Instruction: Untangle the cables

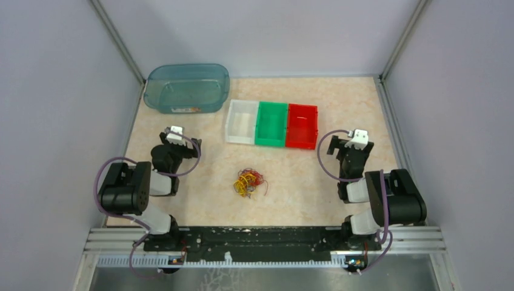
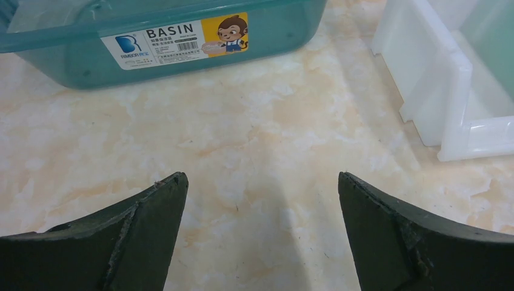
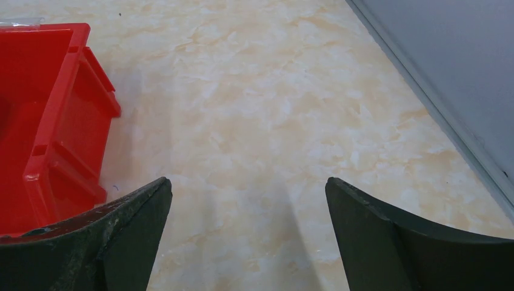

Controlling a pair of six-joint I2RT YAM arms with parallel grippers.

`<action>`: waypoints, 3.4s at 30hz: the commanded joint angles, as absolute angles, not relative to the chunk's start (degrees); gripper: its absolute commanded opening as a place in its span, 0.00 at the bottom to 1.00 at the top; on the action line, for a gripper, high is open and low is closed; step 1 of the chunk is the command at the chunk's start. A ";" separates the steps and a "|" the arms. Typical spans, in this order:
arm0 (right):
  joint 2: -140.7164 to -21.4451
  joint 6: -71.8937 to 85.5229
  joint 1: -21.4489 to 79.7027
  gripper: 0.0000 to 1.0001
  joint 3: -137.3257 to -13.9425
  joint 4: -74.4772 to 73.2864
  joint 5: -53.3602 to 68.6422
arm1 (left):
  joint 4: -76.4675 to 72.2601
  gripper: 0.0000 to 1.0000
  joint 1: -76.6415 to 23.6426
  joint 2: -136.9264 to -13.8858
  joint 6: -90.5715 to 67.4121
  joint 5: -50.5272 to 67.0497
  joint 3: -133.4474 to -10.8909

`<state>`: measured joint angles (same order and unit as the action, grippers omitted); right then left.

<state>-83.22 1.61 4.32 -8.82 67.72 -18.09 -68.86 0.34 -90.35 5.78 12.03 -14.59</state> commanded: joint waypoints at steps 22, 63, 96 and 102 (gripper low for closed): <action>-64.03 12.34 5.00 0.99 -14.73 42.01 -34.39 | -46.50 1.00 0.46 -82.35 6.53 12.45 -23.01; -82.15 10.84 50.82 0.50 -46.13 12.61 12.94 | 26.89 0.99 2.38 -67.53 23.12 46.89 -53.37; -80.96 15.09 50.82 0.00 -50.30 16.40 17.28 | 39.97 0.95 -3.32 -65.32 33.56 56.32 -54.00; -81.77 20.29 50.80 0.00 -51.41 21.87 20.16 | 44.03 0.91 -5.58 -64.82 34.69 59.24 -55.80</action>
<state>-83.40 15.81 50.78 -48.47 14.59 16.88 39.92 -4.67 -66.19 32.10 54.92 -53.56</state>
